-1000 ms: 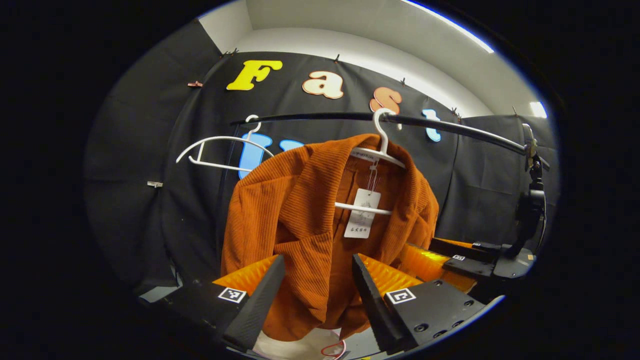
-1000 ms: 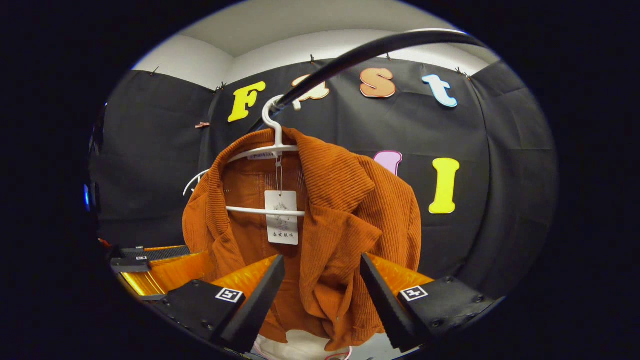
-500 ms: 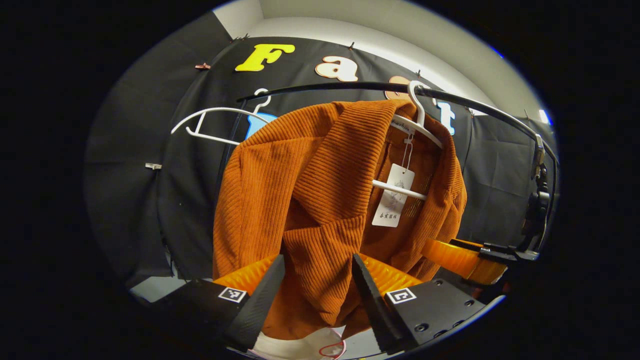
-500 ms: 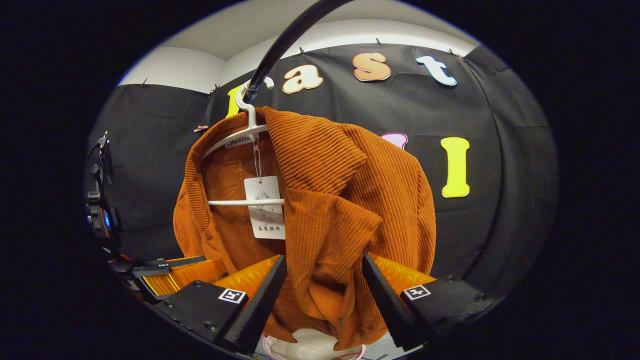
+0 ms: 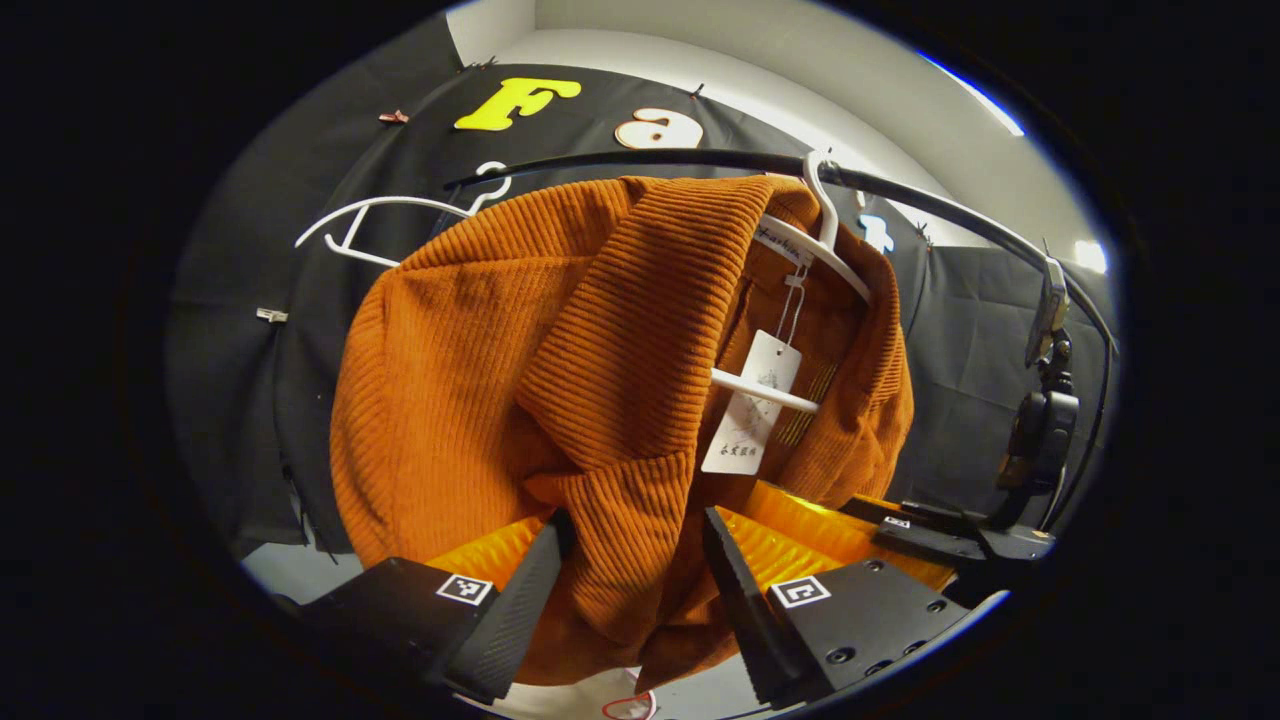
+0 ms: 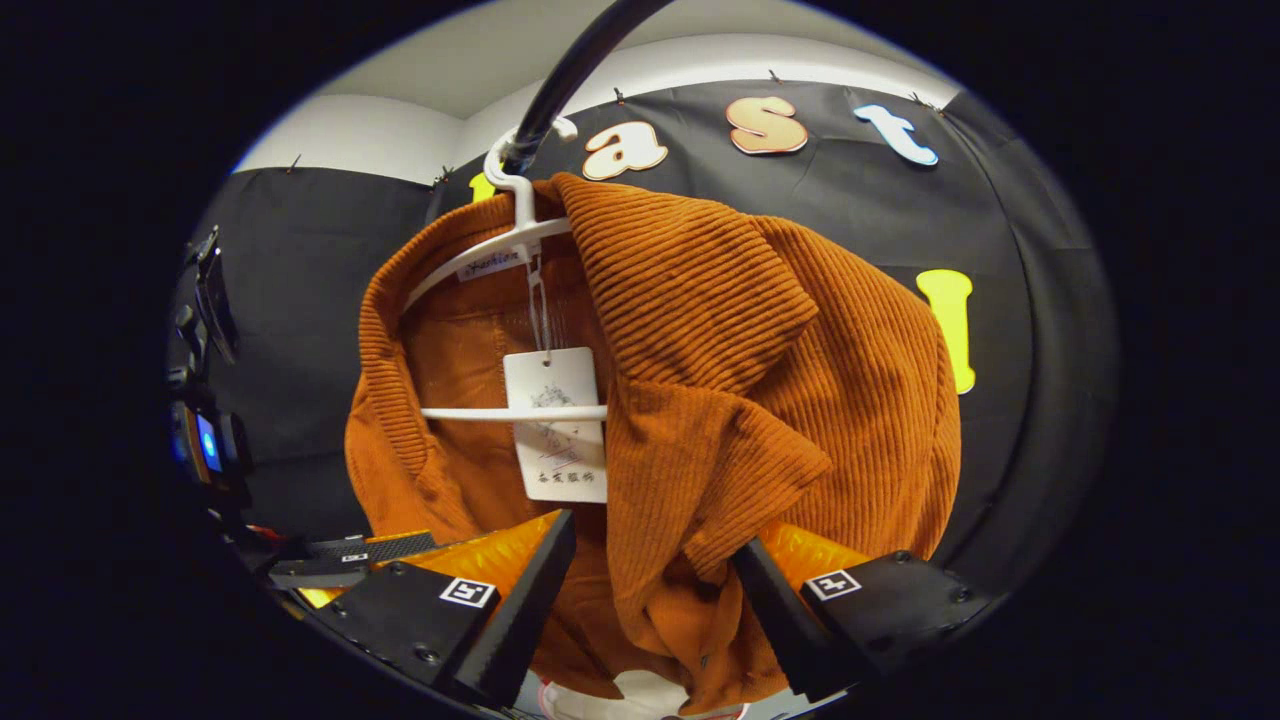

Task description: Grasp the clothes on the hanger with both hands and then place them into the laundry hamper below.

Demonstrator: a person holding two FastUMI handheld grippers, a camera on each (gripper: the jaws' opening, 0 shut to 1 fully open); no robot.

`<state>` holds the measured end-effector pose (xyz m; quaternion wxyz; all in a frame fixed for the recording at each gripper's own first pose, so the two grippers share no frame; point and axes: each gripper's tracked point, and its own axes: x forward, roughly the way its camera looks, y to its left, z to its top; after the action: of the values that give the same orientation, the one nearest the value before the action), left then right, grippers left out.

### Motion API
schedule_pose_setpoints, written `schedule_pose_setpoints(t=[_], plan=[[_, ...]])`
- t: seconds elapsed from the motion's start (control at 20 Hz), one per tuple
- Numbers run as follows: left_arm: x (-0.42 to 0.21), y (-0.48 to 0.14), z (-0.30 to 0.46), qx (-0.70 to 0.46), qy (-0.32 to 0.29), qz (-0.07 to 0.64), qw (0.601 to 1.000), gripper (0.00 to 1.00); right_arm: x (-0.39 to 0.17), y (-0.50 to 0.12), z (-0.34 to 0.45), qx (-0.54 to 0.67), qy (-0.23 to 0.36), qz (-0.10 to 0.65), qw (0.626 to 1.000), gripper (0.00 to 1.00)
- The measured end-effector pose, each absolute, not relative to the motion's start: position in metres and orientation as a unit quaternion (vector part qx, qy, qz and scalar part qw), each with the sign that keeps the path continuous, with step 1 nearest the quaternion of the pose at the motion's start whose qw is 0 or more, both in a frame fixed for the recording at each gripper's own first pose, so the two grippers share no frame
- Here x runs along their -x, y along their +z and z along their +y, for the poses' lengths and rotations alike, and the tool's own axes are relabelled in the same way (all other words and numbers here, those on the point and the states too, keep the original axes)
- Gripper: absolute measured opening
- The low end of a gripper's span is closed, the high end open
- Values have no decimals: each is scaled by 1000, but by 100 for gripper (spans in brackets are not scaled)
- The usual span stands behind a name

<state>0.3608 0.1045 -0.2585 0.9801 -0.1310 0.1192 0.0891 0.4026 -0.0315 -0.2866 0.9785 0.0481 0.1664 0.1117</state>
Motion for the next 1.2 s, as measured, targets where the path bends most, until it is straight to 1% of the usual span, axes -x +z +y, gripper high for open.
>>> schedule_pose_setpoints(t=[0.1, 0.15, 0.2, 0.25, 0.3, 0.35, 0.4, 0.45, 0.55, 0.6, 0.65, 0.75, 0.9, 0.95, 1.05, 1.1, 1.2], plan=[[-364, -254, 119, 133, 123, 105, 978, 86, -415, -286, -38, -58, 92, 164, 980, 96], [-369, -254, 123, 137, 127, 101, 977, 86, -418, -286, -41, -68, 86, 165, 980, 96], [-372, -253, 123, 142, 129, 100, 976, 82, -423, -290, -46, -74, 79, 166, 980, 86], [-372, -253, 127, 143, 133, 100, 976, 77, -426, -294, -48, -70, 78, 168, 980, 79], [-372, -254, 134, 141, 148, 100, 974, 53, -425, -296, -50, -59, 82, 171, 980, 71], [-368, -252, 145, 133, 168, 96, 972, 29, -426, -294, -56, -45, 79, 168, 982, 58], [-366, -246, 146, 131, 160, 96, 974, 5, -428, -287, -66, -37, 75, 155, 984, 37], [-370, -247, 149, 127, 157, 103, 974, 5, -429, -285, -68, -39, 86, 154, 983, 15], [-364, -245, 157, 116, 164, 107, 974, 5, -426, -280, -74, -55, 90, 152, 983, 14], [-360, -240, 162, 113, 171, 107, 973, 2, -425, -274, -84, -62, 86, 146, 984, 14], [-355, -233, 168, 108, 180, 105, 972, 5, -422, -265, -95, -70, 78, 140, 985, 14], [-341, -208, 181, 81, 204, 84, 972, 5, -424, -244, -119, -93, 52, 117, 987, 14], [-337, -167, 200, 44, 223, 52, 973, 5, -432, -227, -139, -131, 35, 90, 987, 14], [-336, -158, 204, 35, 224, 41, 973, 5, -436, -225, -144, -138, 33, 89, 986, 14], [-336, -138, 214, 16, 229, 26, 973, 3, -441, -209, -151, -156, 38, 76, 984, 19], [-336, -128, 217, 8, 230, 17, 973, 3, -442, -192, -155, -161, 42, 61, 984, 14], [-339, -111, 229, -2, 231, 2, 973, 2, -445, -157, -161, -165, 53, 19, 985, 14]])
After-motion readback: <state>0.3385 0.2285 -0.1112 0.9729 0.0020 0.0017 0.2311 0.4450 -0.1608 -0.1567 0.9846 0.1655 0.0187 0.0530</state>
